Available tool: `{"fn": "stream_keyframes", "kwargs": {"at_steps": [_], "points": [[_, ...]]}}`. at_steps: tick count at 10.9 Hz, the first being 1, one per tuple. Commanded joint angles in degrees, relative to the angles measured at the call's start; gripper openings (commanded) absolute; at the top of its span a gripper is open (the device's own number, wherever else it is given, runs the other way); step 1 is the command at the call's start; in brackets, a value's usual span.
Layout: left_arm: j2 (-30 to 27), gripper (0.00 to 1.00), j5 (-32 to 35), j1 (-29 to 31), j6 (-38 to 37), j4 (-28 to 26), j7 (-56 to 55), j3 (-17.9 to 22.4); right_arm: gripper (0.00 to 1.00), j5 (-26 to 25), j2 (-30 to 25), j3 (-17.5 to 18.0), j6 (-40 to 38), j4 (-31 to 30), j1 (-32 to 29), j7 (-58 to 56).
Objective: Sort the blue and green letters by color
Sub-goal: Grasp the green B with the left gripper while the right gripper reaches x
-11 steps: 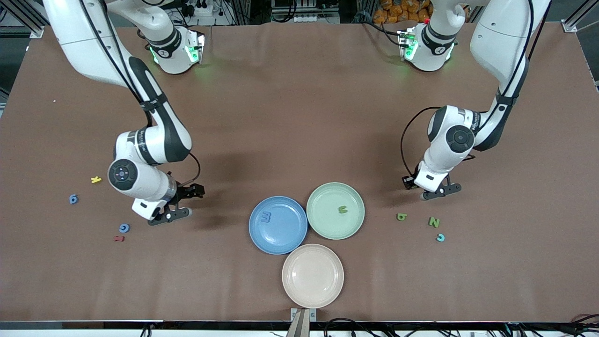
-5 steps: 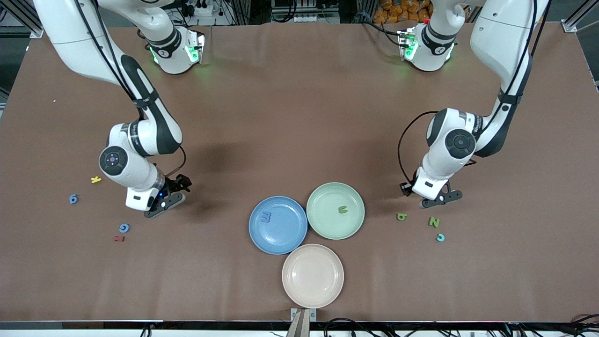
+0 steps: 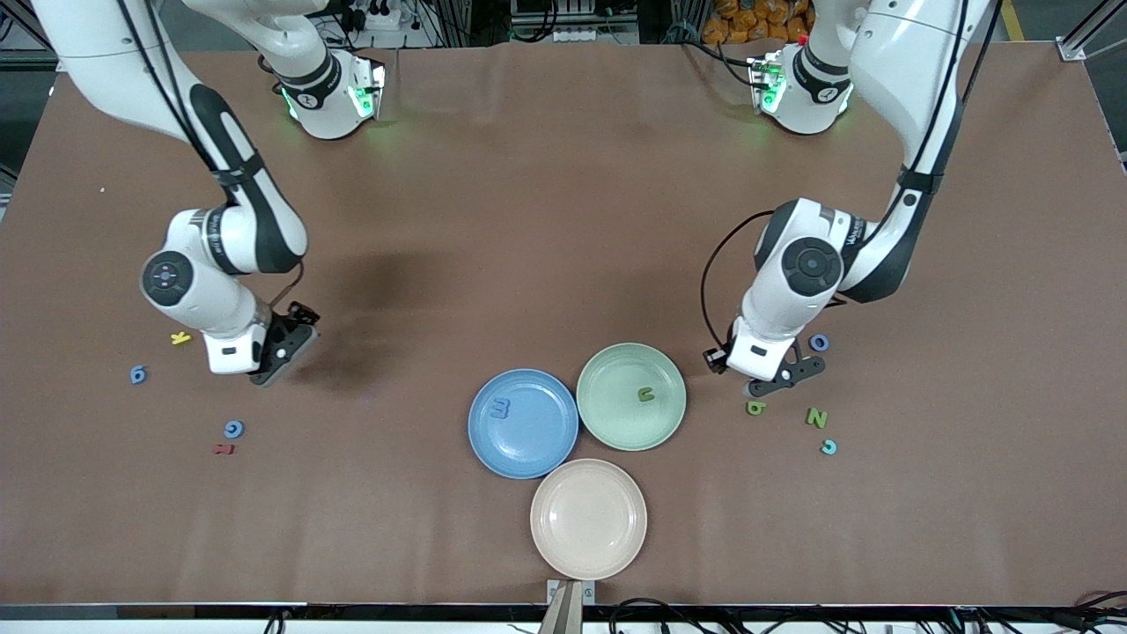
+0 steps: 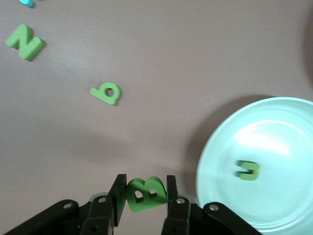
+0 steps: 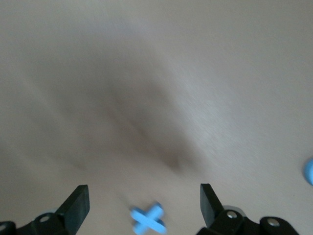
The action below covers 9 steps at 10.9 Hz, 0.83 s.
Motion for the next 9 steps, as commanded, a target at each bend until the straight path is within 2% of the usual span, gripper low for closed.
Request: {"fn": "stream_keyframes", "kwargs": {"at_steps": [1,3,6,7,8,9], "points": [[7.14,0.13,-1.83,-4.06,-3.71,11.56,-8.23,0.46,1.0,-0.84,-1.03,0.86,1.73,-2.05,-3.08,-6.81],[10.66,0.13,-2.01,-6.25,-3.89,16.14,-12.45,0.46,1.0,-0.84,0.37,0.86,1.99,-2.05,-3.27,-7.09],[13.4,0.13,-2.01,-8.72,-3.89,19.32,-17.21,0.46,1.0,-0.84,1.44,0.86,4.27,-3.28,-3.62,-7.09],[13.49,0.27,-2.01,-8.99,-3.89,19.59,-18.09,0.46,1.0,-0.84,1.44,0.86,4.36,-3.89,-4.06,-7.09],[13.23,0.99,-0.88,-8.9,-3.89,19.41,-17.14,0.46,1.0,-0.84,1.44,0.86,4.45,-4.16,-4.15,-7.0],[12.71,1.0,0.61,-8.73,-3.98,19.15,-15.65,0.37,1.0,-0.84,1.44,0.86,4.45,-4.42,-4.15,-6.92]]}}
